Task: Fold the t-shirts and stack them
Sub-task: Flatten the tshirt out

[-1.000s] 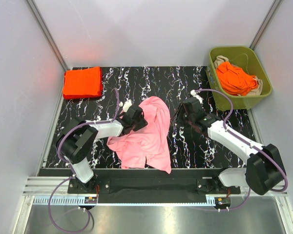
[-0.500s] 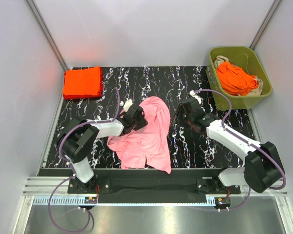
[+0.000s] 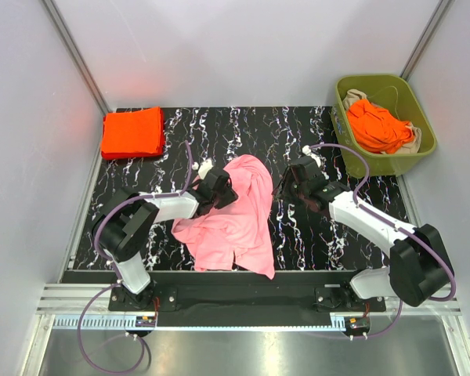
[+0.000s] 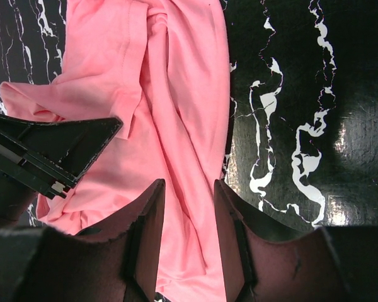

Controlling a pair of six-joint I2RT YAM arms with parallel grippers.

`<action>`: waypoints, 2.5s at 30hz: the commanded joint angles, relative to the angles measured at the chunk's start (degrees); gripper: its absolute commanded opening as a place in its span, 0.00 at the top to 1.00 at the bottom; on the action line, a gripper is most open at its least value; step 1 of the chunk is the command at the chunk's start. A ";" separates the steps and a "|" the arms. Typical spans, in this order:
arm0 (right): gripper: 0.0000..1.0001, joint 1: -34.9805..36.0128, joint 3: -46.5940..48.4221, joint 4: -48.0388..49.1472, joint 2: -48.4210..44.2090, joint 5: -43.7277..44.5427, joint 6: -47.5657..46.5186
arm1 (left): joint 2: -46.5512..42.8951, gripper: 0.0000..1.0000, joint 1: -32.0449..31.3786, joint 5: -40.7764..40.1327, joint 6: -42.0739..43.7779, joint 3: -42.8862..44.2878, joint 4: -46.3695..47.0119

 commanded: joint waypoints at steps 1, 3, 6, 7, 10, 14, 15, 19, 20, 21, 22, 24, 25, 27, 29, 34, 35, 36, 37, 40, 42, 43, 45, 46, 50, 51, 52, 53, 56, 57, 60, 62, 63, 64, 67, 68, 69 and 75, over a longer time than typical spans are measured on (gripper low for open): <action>0.56 -0.29 1.13 2.08 -0.22 0.23 -0.25 | -2.21 0.63 -0.24 -0.07 -0.67 1.44 4.10; 0.56 -0.29 1.04 2.16 -0.30 0.32 -0.25 | -2.56 0.63 -0.23 0.02 -0.76 1.35 4.54; 0.56 -0.29 1.04 2.17 -0.04 0.14 -0.25 | -2.74 0.65 -0.23 0.02 -0.67 1.44 4.54; 0.56 -0.29 1.13 2.17 -0.04 0.14 -0.25 | -2.74 0.65 -0.23 0.02 -0.85 1.44 4.54; 0.56 -0.29 1.13 2.34 0.05 0.14 -0.16 | -2.82 0.65 -0.32 0.37 -1.29 1.35 4.80; 0.56 -0.29 0.96 2.34 0.31 0.14 -0.16 | -3.09 0.65 -0.23 0.99 -1.72 0.74 6.64; 0.56 -0.29 0.96 2.43 0.31 0.14 -0.25 | -3.09 0.65 -0.23 1.25 -1.81 0.65 6.91; 0.56 -0.29 0.87 2.52 0.49 0.14 -0.25 | -2.74 0.66 -0.50 2.39 -2.25 0.30 8.14; 0.56 -0.20 0.87 2.43 0.49 0.14 -0.25 | -2.74 0.67 -0.50 2.48 -2.25 0.12 8.67; 0.56 -0.29 0.78 2.43 0.49 0.14 -0.25 | -2.65 0.67 -0.59 2.57 -2.17 0.12 8.93; 0.56 -0.29 0.78 2.43 0.49 0.14 -0.25 | -2.47 0.68 -0.67 2.66 -2.17 0.21 8.94; 0.56 -0.29 0.78 2.52 0.40 0.23 -0.25 | -2.03 0.69 -0.67 2.75 -1.99 0.29 8.67; 0.56 -0.29 0.78 2.43 0.40 0.23 -0.25 | -1.77 0.69 -0.67 2.75 -1.90 0.47 8.59; 0.56 -0.20 0.69 2.52 0.31 0.05 -0.25 | -1.33 0.69 -0.67 2.83 -1.81 0.38 8.59; 0.56 -0.29 0.60 2.43 0.14 0.05 -0.16 | -1.07 0.69 -0.59 2.83 -1.99 0.30 8.41; 0.56 -0.29 0.78 2.52 0.22 -0.03 -0.16 | -0.80 0.69 -0.76 3.01 -2.25 -0.23 8.59; 0.56 -0.29 0.87 2.43 0.22 -0.03 -0.16 | -0.80 0.70 -0.76 3.01 -2.08 -0.32 8.59; 0.56 -0.29 0.87 2.52 0.31 -0.03 -0.16 | -0.80 0.70 -0.94 3.01 -1.99 -0.15 8.59; 0.56 -0.29 0.87 2.34 0.31 -0.03 -0.07 | -0.71 0.71 -0.94 3.10 -1.99 -0.06 8.15; 0.56 -0.29 0.78 2.52 0.40 -0.12 -0.07 | -0.54 0.71 -1.20 3.01 -1.90 0.29 7.27; 0.56 -0.29 0.60 2.52 0.14 -0.12 0.19 | -0.45 0.73 -1.29 3.18 -1.90 0.03 7.62; 0.56 -0.29 0.52 2.34 0.14 -0.30 0.28 | -0.36 0.73 -1.29 3.19 -1.99 -0.14 7.97; 0.56 -0.20 0.34 2.43 -0.13 -0.73 0.63 | -0.10 0.78 -1.29 3.80 -1.90 0.03 8.14; 0.56 -0.29 0.08 2.43 -0.21 -0.91 0.89 | 0.08 0.83 -1.29 3.98 -1.82 0.21 8.23; 0.56 -0.37 -0.54 1.29 -0.92 -2.31 2.65 | -0.88 1.00 -0.42 5.29 -0.42 1.87 4.99; 0.56 -0.38 -0.63 0.94 -1.01 -2.58 2.91 | -3.85 1.00 1.50 5.64 0.55 3.10 3.76; 0.56 -0.46 -0.89 0.41 -1.09 -2.84 2.92 | -5.79 1.00 2.83 6.08 1.78 3.72 1.40; 0.56 -0.38 -1.15 0.23 -1.36 -3.02 3.00 | -8.25 1.00 4.32 6.43 5.27 4.85 -0.80; 0.56 -0.38 -1.86 0.15 -0.84 -2.76 3.09 | -16.25 1.00 10.12 4.69 13.89 11.79 -12.04; 0.56 -0.38 -1.86 0.23 -0.57 -2.67 2.92 | -17.75 1.00 12.66 4.25 15.75 14.77 -14.68; 0.56 -0.46 -0.98 0.76 1.97 -3.72 1.00 | -24.34 1.00 17.58 5.03 20.85 16.55 -19.36; 0.57 -0.46 -0.02 2.43 4.70 -7.92 -0.68 | -27.94 1.00 20.84 5.99 23.31 17.34 -21.47; 0.57 -0.38 1.03 2.87 5.75 -8.64 -1.91 | -28.83 1.00 21.82 6.35 24.02 17.69 -22.17; 0.57 -0.46 1.56 3.30 6.72 -9.00 -2.35 | -29.45 1.00 22.70 6.70 24.98 17.87 -23.39; 0.55 -0.46 4.46 3.57 13.29 -9.17 -5.43 | -30.95 1.00 26.56 12.04 25.17 17.70 -23.50; 0.55 -0.55 5.34 3.49 14.89 -9.52 -6.13 | -30.95 1.00 27.62 15.63 24.91 17.52 -23.41; 0.55 -0.46 7.00 3.57 16.29 -9.61 -7.44 | -30.95 1.00 29.63 17.23 24.82 17.00 -23.15; 0.55 -0.64 11.15 3.66 25.00 -9.61 -8.69 | -29.98 1.00 34.83 24.19 24.03 15.94 -21.12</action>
